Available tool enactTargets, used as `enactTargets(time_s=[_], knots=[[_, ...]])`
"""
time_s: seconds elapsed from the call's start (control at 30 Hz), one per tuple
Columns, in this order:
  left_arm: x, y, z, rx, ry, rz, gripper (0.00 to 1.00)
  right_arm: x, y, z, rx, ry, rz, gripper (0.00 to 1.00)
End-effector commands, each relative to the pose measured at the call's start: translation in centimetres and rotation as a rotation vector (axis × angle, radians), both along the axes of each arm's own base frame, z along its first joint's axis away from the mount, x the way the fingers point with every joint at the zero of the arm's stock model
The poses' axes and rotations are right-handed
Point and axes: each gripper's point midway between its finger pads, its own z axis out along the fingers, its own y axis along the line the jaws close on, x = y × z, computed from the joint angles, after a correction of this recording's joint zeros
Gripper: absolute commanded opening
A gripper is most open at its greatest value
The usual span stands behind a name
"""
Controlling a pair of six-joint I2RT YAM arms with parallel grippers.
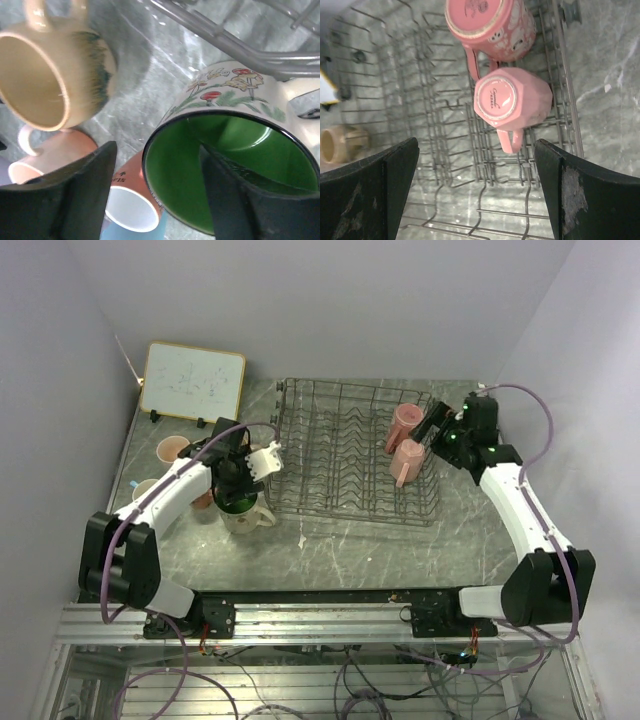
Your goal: Unload the cups from the dish rack
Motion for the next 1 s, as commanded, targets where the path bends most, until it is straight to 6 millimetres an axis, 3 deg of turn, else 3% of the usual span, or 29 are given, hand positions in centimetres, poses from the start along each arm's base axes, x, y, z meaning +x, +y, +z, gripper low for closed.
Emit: enactTargets(time_s=[0.0,0.17,0.57,0.73,0.97], knots=[[2.0,-1.1,4.5,-0.045,-0.141,-0.024,0.83,0.3,0.3,-1.4,-0.195,0.031,-0.025,1.00],[1.1,-0.9,7.7,-0.062,-0.168,-0.033,0.94,0.7,1.4,-3.8,-0.286,0.077,-0.020,0.93],[-3.3,-0.9,14.9,-0.182,-0.195,-0.001,0.97,1.1,2.6,-10.7,-0.460,0.209,-0.002,0.76],[-5.0,-1.4,16.4,-0.250,-0.178,0.020,0.96,1.5,2.3,-12.7,-0.493,0.245,-0.009,0.67],[-6.1,-1.4,17.2,-0.283,-0.182,0.033,0.96,1.0,2.1,-13.8,-0.486,0.238,-0.026,0.52]])
